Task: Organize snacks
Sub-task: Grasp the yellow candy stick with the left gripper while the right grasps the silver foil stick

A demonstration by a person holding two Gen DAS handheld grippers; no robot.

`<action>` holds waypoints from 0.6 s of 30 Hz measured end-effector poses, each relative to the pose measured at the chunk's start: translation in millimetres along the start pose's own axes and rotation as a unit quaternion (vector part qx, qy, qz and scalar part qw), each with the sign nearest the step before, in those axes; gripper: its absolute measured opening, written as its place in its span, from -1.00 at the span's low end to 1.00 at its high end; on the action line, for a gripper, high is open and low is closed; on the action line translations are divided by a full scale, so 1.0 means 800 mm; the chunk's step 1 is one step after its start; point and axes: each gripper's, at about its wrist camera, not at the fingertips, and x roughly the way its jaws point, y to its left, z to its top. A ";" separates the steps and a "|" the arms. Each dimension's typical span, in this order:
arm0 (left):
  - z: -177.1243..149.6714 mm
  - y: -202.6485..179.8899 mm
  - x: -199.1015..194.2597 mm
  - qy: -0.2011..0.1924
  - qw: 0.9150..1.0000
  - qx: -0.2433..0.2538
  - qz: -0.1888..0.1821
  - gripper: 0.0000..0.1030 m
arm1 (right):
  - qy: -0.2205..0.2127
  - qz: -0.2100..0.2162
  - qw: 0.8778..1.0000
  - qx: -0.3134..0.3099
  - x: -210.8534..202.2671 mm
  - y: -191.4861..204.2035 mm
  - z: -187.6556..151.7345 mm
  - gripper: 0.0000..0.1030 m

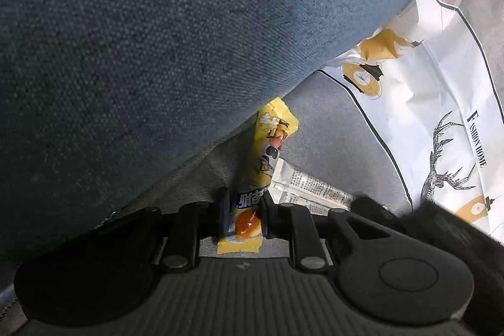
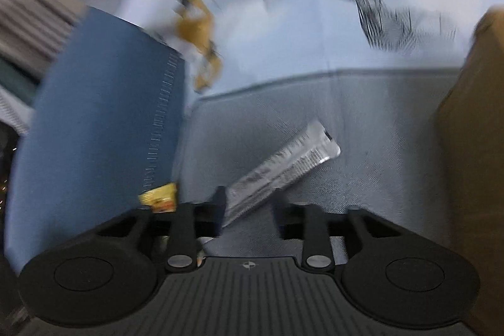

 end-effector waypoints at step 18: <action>0.019 0.003 0.014 0.017 1.000 0.006 -0.008 -0.59 | -0.060 -0.123 0.978 -0.159 0.040 0.037 0.001 -0.87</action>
